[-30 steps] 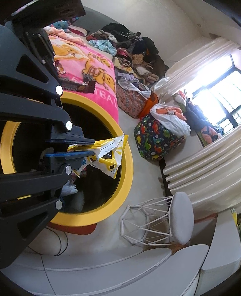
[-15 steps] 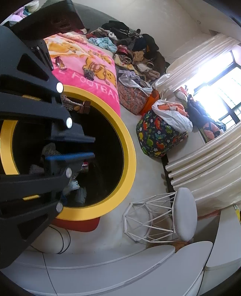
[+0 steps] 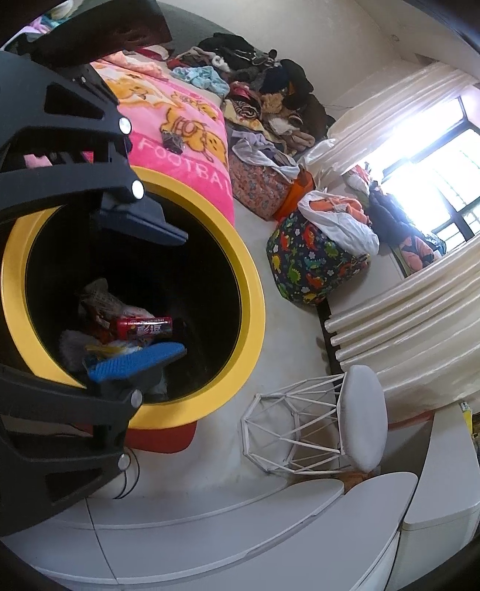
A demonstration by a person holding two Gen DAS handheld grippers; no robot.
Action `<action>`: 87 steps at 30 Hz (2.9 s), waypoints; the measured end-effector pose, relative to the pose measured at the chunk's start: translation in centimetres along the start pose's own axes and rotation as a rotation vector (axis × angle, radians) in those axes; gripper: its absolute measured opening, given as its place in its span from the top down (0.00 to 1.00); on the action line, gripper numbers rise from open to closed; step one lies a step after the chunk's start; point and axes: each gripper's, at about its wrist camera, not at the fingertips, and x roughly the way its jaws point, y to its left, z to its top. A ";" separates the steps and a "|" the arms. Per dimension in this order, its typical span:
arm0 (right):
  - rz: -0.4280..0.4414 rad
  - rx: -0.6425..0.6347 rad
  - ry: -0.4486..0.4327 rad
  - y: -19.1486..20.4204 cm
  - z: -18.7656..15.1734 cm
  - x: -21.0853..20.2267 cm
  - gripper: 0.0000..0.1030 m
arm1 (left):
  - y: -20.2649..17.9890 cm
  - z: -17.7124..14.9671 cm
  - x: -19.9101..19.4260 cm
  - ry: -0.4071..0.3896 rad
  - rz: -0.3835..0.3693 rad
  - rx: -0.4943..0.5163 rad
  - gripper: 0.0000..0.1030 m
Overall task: Collect trash
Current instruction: 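Move both open tools back over the remaining wrappers on the blanket, then grasp the purple-wrapped candy with the left tool while the right tool grasps the black-green snack packet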
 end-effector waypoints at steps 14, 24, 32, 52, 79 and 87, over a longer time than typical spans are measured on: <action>0.018 -0.077 0.003 4.5 -0.1 -0.3 0.25 | 5.5 -0.6 -4.9 -0.089 0.113 -0.134 0.10; 0.091 -0.177 0.013 9.5 -0.7 0.2 0.23 | 9.0 -1.1 -7.6 -0.150 0.171 -0.198 0.10; 0.138 -0.252 0.057 13.6 -1.2 1.8 0.23 | 12.5 -2.3 -9.8 -0.182 0.220 -0.276 0.10; 0.240 -0.446 0.105 22.4 -2.0 6.5 0.23 | 21.2 -7.2 -11.8 -0.160 0.306 -0.465 0.10; 0.138 -0.886 0.358 32.4 -4.9 24.0 0.30 | 24.7 -8.5 -7.0 -0.061 0.096 -0.588 0.76; 0.117 -0.912 0.427 32.8 -5.8 26.7 0.72 | 24.4 -8.4 -6.8 -0.047 0.092 -0.567 0.83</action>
